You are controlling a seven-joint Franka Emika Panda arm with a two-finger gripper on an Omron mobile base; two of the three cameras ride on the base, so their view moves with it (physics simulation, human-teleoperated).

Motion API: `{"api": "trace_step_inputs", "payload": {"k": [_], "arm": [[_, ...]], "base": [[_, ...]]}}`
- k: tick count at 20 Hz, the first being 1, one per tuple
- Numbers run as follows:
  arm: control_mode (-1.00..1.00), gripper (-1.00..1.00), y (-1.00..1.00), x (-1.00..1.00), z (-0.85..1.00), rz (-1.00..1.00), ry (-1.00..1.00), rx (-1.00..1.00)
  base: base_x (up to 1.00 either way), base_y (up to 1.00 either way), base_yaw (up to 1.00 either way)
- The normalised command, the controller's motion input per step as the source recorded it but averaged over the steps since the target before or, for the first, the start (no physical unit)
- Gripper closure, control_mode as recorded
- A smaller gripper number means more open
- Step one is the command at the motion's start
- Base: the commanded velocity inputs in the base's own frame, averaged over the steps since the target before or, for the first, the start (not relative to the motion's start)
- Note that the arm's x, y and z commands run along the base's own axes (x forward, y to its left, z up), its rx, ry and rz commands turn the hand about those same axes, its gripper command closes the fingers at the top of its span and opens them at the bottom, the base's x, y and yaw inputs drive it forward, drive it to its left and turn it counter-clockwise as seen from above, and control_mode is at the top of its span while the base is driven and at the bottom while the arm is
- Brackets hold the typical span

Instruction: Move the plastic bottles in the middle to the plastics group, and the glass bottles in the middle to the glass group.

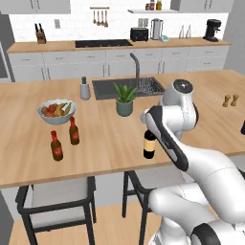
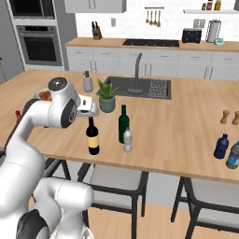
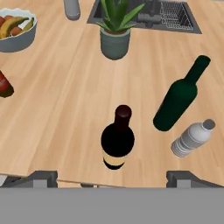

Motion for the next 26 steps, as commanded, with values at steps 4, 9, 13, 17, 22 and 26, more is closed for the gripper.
{"api": "trace_step_inputs", "payload": {"k": [4, 9, 13, 17, 22, 26], "arm": [[-1.00, -1.00, 0.00, 0.00, -0.09, 0.00, 0.00, 0.00], [-1.00, -1.00, -0.01, 0.00, -0.37, 0.00, 0.00, 0.00], [-1.00, -1.00, -0.01, 0.04, -0.27, 0.00, 0.01, 0.00], [-1.00, -1.00, 0.00, 0.25, -0.17, 0.00, 0.05, 0.00], [-1.00, -1.00, -0.01, 0.43, -0.15, 0.00, 0.10, 0.00], [-1.00, -1.00, 0.00, 0.39, 0.00, -0.03, 0.23, 0.00]], "base": [[0.00, 0.00, 0.00], [0.00, 0.00, 0.00], [0.00, 0.00, 0.00], [0.00, 0.00, 0.00], [0.00, 0.00, 0.00], [0.00, 0.00, 0.00]]}}
